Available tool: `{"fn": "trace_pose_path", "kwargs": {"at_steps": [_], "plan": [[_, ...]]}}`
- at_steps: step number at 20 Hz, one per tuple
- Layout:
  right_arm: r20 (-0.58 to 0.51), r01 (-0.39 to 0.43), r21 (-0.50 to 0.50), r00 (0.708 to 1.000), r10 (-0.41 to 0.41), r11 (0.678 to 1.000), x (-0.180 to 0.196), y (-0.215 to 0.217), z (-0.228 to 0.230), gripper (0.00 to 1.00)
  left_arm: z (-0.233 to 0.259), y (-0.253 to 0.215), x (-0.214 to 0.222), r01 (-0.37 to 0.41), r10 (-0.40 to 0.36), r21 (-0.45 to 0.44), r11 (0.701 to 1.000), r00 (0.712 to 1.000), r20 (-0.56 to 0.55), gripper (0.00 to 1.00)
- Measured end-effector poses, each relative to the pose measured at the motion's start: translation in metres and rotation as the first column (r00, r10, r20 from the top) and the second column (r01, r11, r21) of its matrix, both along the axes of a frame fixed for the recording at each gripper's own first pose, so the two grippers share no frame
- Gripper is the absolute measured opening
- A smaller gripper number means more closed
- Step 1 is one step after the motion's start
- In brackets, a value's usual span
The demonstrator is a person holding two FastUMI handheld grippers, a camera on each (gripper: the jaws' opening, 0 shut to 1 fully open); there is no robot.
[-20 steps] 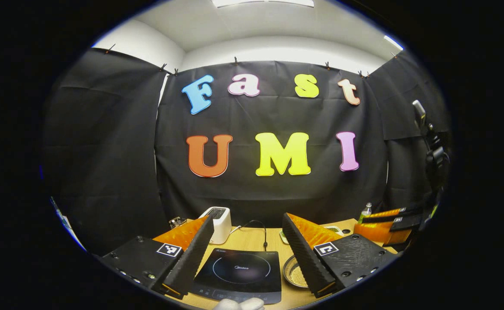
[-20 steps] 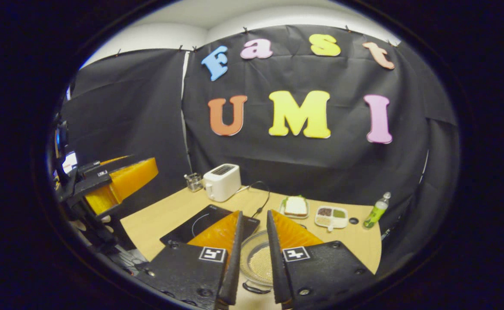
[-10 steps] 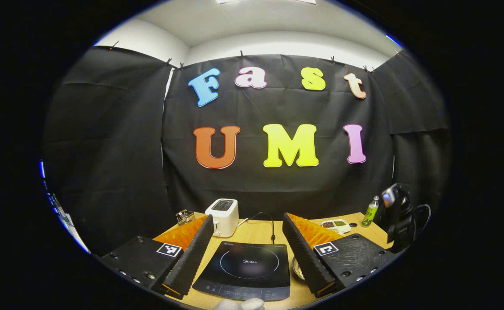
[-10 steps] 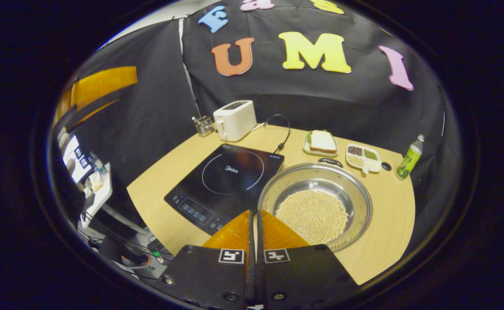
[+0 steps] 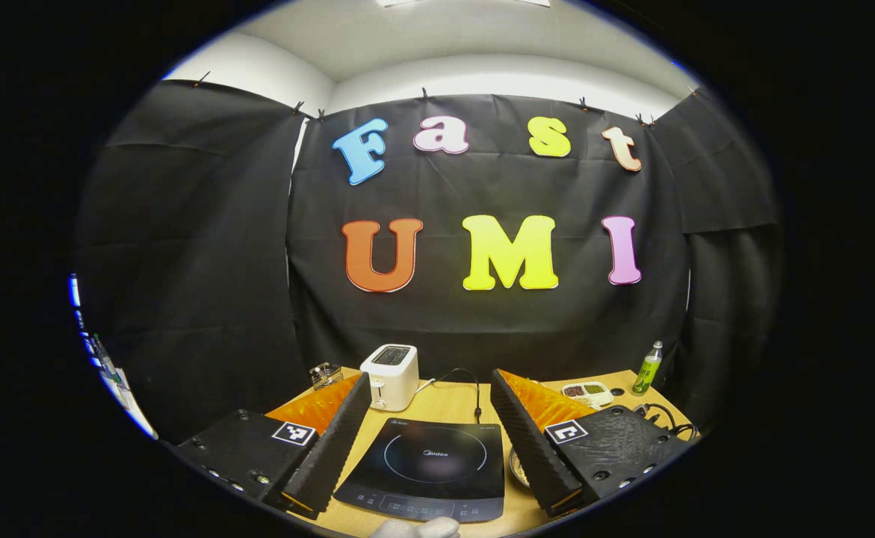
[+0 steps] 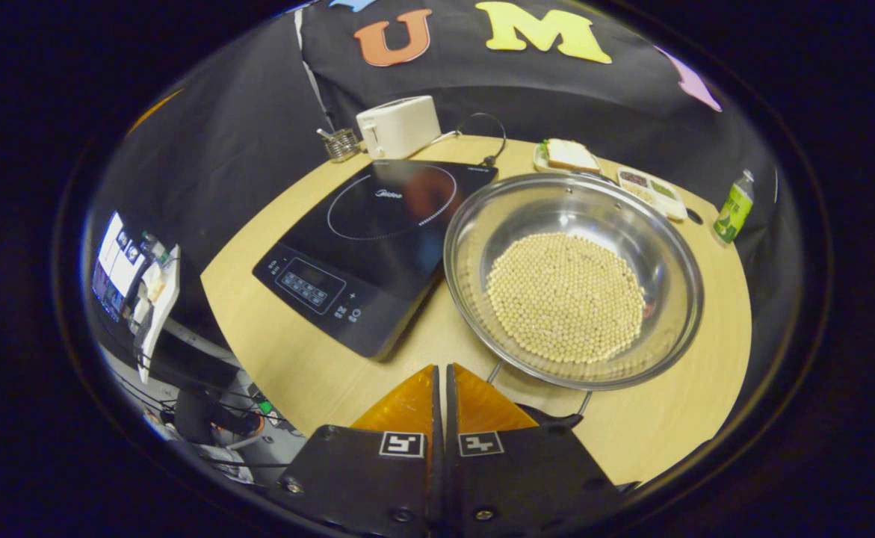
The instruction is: First push the handle of the pot to place it horizontally, then grasp the pot with both hands and set it on the induction cooktop.
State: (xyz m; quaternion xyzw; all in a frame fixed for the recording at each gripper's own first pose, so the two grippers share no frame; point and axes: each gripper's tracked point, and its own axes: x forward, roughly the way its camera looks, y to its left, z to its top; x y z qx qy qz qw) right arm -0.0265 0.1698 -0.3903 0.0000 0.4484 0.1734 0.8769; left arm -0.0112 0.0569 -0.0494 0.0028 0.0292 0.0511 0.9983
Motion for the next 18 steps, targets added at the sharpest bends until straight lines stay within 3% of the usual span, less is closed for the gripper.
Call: {"fn": "trace_pose_path", "kwargs": {"at_steps": [1, 7, 18], "plan": [[-0.005, 0.006, 0.013, 1.000, -0.006, 1.000, 0.001, 0.000, -0.001, 0.00, 0.000, 0.000, 0.000, 0.001, -0.001, 0.001, 1.000, 1.000, 0.000, 0.95], [-0.022, 0.027, 0.017, 0.999, -0.027, 0.999, 0.002, -0.004, -0.011, 0.04, -0.001, -0.002, -0.001, 0.005, -0.005, 0.012, 1.000, 1.000, -0.009, 0.96], [-0.054, 0.161, -0.017, 0.985, -0.162, 0.987, 0.001, -0.069, -0.020, 0.00, -0.004, -0.021, 0.015, 0.048, -0.048, -0.008, 0.999, 0.999, -0.007, 0.96]]}}
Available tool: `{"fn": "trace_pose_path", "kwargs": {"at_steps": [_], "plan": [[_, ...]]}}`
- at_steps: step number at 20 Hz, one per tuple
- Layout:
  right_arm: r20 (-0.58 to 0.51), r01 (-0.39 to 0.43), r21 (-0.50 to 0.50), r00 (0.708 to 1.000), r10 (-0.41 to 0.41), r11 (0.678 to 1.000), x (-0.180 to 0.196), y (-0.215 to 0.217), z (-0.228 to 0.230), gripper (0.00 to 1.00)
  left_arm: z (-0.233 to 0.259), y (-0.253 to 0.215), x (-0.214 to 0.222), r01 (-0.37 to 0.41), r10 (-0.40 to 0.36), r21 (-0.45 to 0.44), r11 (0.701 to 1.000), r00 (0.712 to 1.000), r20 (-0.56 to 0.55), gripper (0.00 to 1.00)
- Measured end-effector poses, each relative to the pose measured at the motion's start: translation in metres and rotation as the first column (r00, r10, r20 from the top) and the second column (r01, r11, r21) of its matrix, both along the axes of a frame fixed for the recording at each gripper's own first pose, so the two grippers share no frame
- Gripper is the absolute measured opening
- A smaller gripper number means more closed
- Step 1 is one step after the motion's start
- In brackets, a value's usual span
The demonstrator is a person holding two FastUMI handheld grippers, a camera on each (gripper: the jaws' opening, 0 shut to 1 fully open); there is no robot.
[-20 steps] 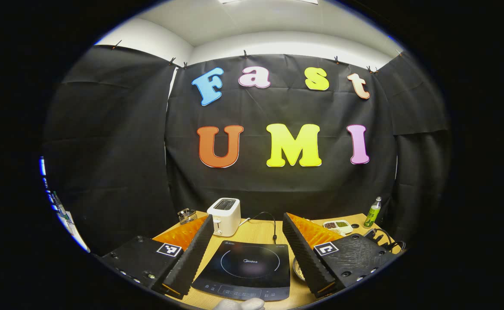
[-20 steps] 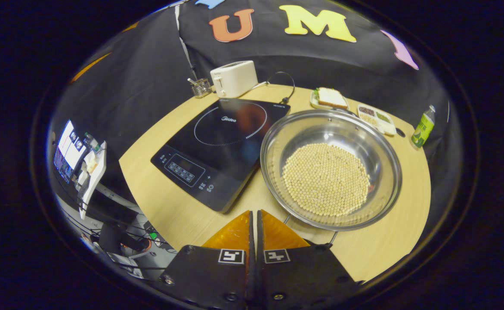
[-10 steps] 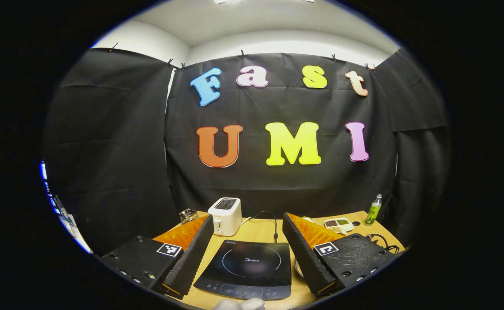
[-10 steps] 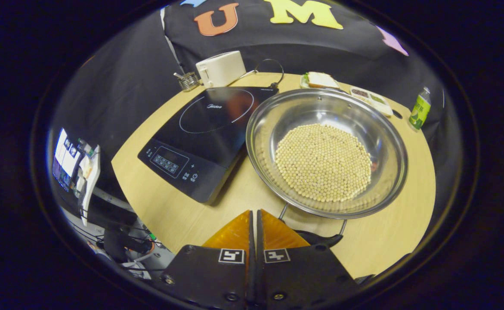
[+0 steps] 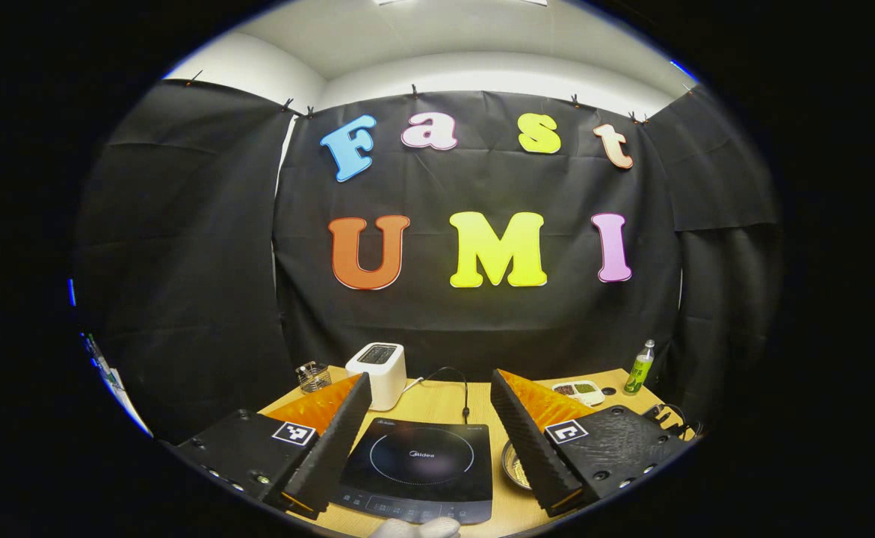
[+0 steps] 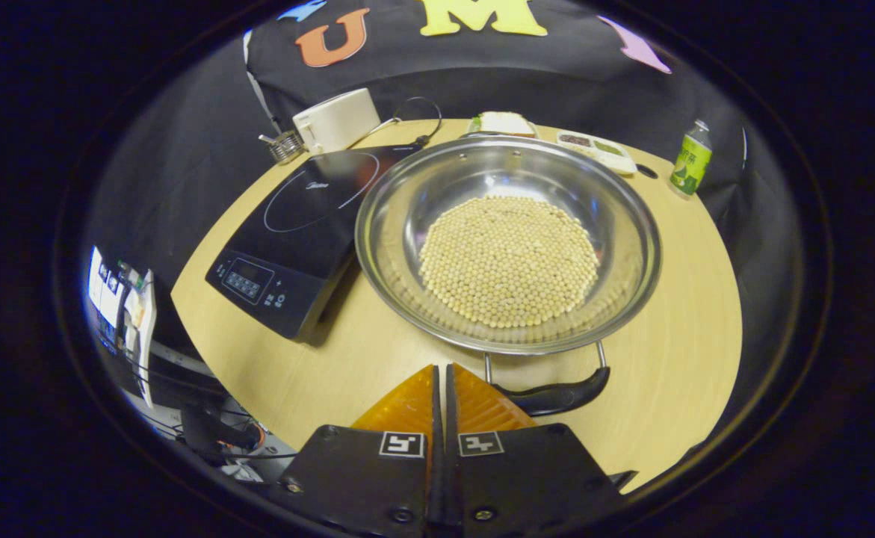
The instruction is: First push the handle of the pot to place it horizontally, then grasp the pot with both hands and set it on the induction cooktop.
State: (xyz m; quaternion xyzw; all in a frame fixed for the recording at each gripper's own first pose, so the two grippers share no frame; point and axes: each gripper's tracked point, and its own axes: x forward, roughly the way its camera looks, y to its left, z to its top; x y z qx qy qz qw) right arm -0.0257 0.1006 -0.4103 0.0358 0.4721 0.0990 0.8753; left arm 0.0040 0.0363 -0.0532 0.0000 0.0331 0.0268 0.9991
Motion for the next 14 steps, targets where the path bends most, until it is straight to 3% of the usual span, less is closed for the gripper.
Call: {"fn": "trace_pose_path", "kwargs": {"at_steps": [14], "plan": [[-0.010, 0.176, -0.054, 0.984, -0.177, 0.983, 0.014, -0.101, -0.003, 0.04, -0.007, -0.014, 0.022, 0.016, -0.016, -0.016, 1.000, 1.000, -0.009, 0.96]]}}
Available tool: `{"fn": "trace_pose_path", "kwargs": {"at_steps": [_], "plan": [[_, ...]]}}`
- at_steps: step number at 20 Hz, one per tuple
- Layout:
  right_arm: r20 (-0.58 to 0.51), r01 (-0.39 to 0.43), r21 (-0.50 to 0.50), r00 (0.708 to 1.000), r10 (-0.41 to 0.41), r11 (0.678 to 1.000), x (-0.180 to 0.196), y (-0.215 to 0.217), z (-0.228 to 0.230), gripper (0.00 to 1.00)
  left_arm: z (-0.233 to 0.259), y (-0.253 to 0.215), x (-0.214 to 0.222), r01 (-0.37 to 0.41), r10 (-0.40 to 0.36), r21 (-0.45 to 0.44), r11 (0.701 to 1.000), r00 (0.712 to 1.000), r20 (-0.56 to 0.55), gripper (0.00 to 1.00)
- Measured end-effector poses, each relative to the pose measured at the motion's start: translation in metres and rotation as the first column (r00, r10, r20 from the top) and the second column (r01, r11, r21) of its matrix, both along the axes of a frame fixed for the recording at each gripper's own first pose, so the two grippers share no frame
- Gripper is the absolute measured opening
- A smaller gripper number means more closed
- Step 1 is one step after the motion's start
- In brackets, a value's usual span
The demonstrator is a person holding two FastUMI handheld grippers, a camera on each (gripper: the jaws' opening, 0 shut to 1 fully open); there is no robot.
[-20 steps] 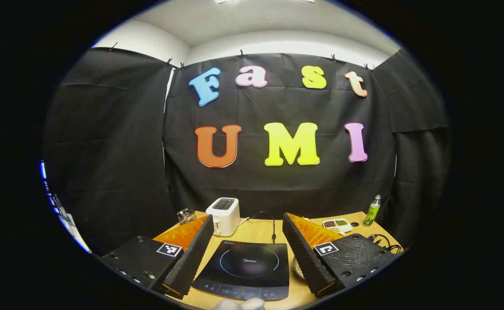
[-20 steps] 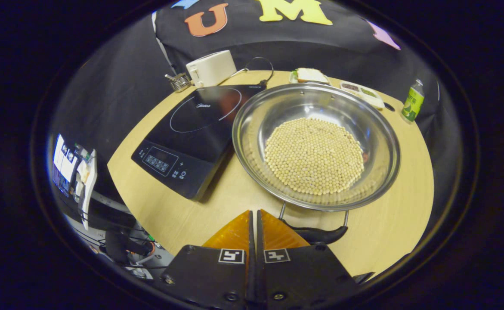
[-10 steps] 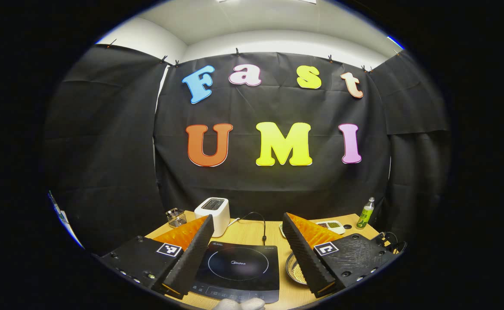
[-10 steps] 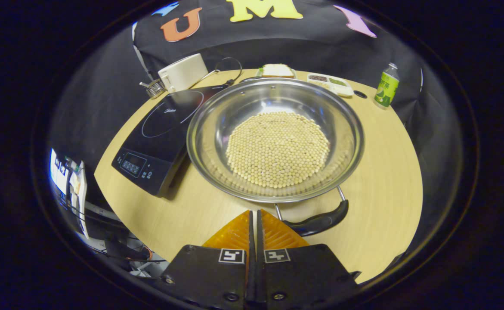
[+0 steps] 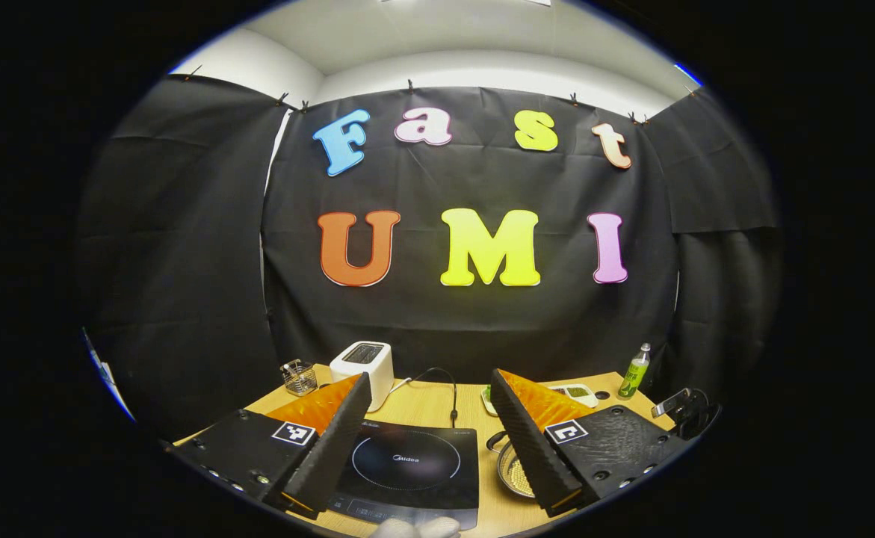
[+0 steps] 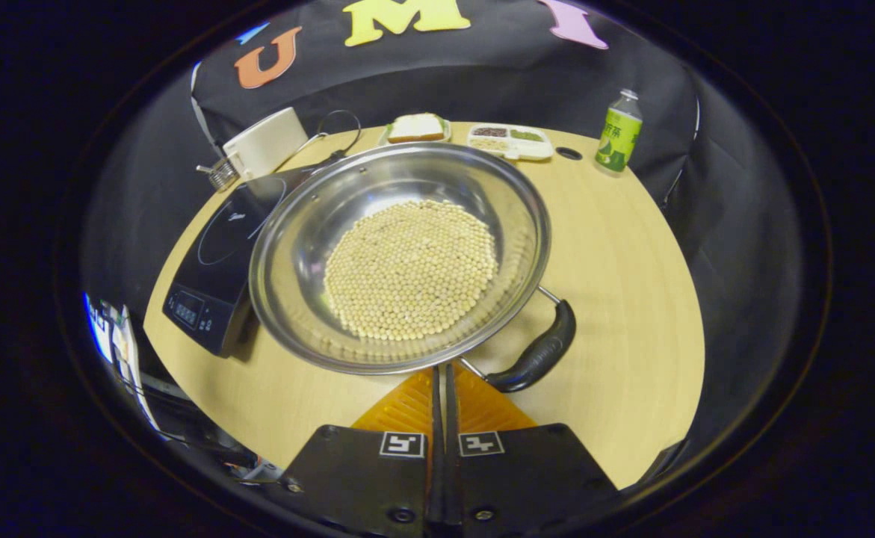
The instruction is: First push the handle of the pot to place it horizontally, then grasp the pot with both hands and set it on the induction cooktop.
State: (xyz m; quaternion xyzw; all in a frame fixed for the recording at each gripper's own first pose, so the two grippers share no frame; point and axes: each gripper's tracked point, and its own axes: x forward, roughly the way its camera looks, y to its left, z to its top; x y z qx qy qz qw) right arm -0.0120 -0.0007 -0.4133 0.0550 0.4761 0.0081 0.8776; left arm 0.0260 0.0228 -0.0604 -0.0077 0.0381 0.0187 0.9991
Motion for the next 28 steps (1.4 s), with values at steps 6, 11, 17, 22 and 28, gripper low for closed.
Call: {"fn": "trace_pose_path", "kwargs": {"at_steps": [6, 11, 17, 22, 28], "plan": [[-0.008, 0.025, -0.024, 1.000, -0.025, 0.999, 0.014, -0.029, -0.002, 0.00, -0.007, -0.007, 0.006, -0.009, 0.009, 0.003, 1.000, 1.000, -0.019, 0.96], [-0.008, 0.022, -0.058, 1.000, -0.022, 0.998, 0.028, -0.055, -0.001, 0.00, -0.012, -0.012, 0.011, -0.025, 0.025, 0.016, 1.000, 0.999, -0.032, 0.96], [-0.010, 0.024, -0.076, 1.000, -0.025, 0.997, 0.051, -0.093, -0.001, 0.01, -0.018, -0.016, 0.014, -0.073, 0.075, 0.028, 0.997, 0.996, -0.056, 0.96], [-0.008, -0.002, -0.090, 1.000, 0.001, 0.996, 0.067, -0.110, -0.002, 0.04, -0.020, -0.022, 0.014, -0.113, 0.116, 0.039, 0.993, 0.991, -0.071, 0.96], [0.027, -0.015, -0.122, 0.999, 0.018, 0.992, 0.077, -0.122, 0.001, 0.04, -0.024, -0.036, 0.019, -0.096, 0.100, 0.043, 0.994, 0.991, -0.085, 0.96]]}}
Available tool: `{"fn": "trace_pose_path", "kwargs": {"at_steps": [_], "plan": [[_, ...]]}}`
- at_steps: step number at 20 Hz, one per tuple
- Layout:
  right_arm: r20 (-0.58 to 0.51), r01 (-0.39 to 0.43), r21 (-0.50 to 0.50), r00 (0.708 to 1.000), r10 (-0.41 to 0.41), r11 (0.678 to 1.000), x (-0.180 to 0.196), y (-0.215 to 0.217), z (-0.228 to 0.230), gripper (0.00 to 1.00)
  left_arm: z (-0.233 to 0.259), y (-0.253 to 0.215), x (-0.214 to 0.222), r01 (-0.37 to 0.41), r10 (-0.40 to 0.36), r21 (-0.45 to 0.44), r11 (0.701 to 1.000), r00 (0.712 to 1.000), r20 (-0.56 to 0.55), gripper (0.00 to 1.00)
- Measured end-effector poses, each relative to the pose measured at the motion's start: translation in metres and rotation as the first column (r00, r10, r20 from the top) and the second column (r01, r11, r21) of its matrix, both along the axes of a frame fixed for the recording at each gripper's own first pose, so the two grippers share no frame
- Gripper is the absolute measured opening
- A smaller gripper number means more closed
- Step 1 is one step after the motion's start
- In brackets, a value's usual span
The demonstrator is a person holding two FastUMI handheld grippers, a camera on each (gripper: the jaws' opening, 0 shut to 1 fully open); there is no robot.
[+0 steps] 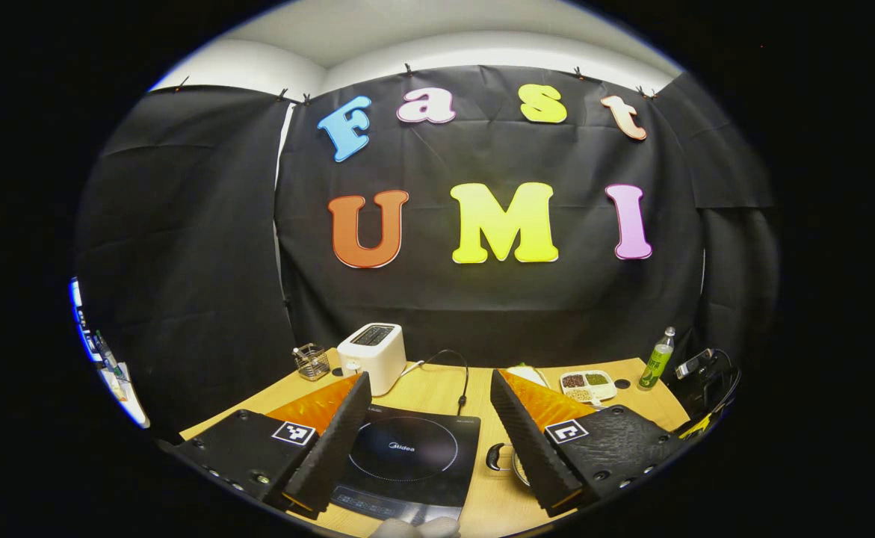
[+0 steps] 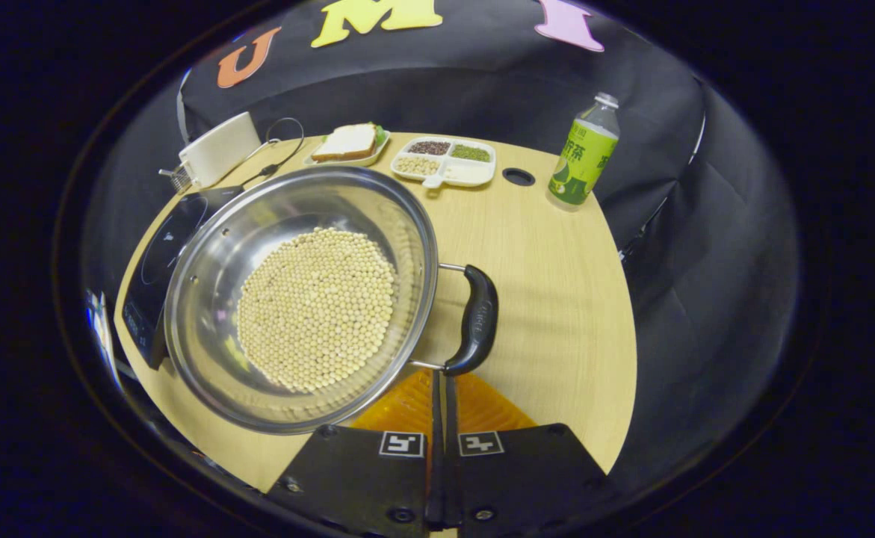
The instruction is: First push the handle of the pot to place it horizontally, then grasp the pot with both hands and set it on the induction cooktop.
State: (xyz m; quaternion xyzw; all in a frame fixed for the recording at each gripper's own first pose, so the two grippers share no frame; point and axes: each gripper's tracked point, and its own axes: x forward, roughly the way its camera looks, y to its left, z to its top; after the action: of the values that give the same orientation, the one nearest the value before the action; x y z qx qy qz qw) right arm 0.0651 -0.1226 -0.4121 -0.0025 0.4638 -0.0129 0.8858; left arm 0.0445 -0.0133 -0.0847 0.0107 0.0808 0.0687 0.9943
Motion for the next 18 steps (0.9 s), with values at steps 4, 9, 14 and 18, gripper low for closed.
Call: {"fn": "trace_pose_path", "kwargs": {"at_steps": [4, 9, 14, 18], "plan": [[0.038, 0.033, -0.018, 0.999, -0.032, 0.999, -0.012, -0.007, 0.014, 0.00, -0.010, -0.006, 0.003, 0.041, -0.041, 0.000, 0.999, 0.999, -0.013, 0.96], [0.135, 0.091, -0.020, 0.987, -0.088, 0.996, -0.030, -0.002, 0.047, 0.06, -0.030, -0.012, 0.007, 0.125, -0.125, -0.009, 0.992, 0.991, -0.044, 0.96], [0.207, 0.149, 0.009, 0.967, -0.147, 0.989, -0.044, 0.015, 0.068, 0.78, -0.060, -0.016, 0.010, 0.212, -0.215, -0.039, 0.977, 0.972, -0.098, 0.96], [0.222, 0.183, 0.012, 0.958, -0.181, 0.983, -0.047, 0.019, 0.071, 0.88, -0.097, -0.029, 0.013, 0.269, -0.273, -0.047, 0.962, 0.944, -0.184, 0.96]]}}
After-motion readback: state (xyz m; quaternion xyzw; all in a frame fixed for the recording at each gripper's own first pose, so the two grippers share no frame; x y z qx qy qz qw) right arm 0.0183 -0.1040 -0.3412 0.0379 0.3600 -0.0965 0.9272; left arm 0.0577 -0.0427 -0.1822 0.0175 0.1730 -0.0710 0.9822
